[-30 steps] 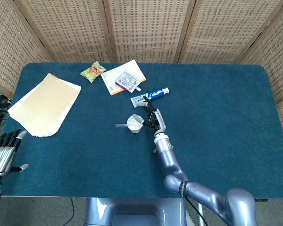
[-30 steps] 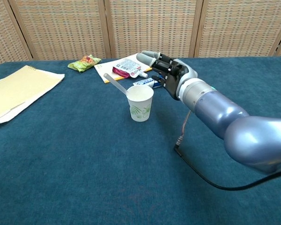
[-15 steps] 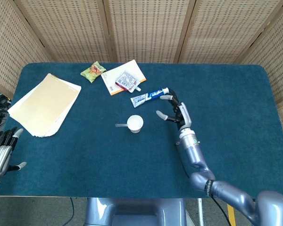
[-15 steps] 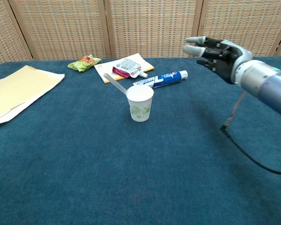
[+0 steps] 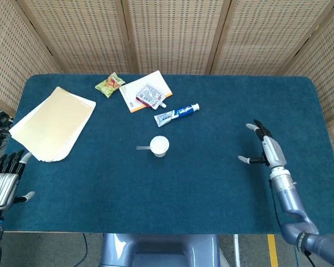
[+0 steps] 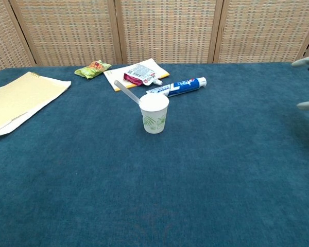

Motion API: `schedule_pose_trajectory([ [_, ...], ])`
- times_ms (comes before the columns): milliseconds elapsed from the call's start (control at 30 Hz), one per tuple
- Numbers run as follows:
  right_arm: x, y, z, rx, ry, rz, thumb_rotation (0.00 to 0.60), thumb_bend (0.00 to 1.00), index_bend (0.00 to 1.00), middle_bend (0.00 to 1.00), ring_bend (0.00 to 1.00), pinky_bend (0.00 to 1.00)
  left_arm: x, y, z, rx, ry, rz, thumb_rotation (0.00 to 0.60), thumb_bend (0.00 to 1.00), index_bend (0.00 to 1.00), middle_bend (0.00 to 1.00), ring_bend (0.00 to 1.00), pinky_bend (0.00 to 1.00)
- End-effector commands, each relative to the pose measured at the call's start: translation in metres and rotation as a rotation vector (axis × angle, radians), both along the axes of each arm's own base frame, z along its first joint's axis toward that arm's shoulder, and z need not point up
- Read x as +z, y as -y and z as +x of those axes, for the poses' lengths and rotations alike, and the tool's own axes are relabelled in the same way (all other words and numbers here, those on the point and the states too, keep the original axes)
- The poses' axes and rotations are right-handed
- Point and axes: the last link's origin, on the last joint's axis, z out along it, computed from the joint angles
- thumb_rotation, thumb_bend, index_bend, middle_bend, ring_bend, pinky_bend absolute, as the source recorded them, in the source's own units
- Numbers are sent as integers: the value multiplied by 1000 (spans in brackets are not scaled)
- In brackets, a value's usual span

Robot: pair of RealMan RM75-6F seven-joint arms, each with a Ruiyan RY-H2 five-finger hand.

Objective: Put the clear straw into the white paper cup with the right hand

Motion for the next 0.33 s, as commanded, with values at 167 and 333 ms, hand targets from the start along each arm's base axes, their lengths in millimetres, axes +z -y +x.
schedule_pose_trajectory([
  [167,39,-91,-47,-9,-495,-79,600,231,109,0,0,0,-2,6,6,-30,4,11,600,84,0,0,0,0],
  [333,48,-124,-47,7,-570,-109,600,231,103,0,0,0,1,12,9,-46,16,22,600,85,0,0,0,0],
])
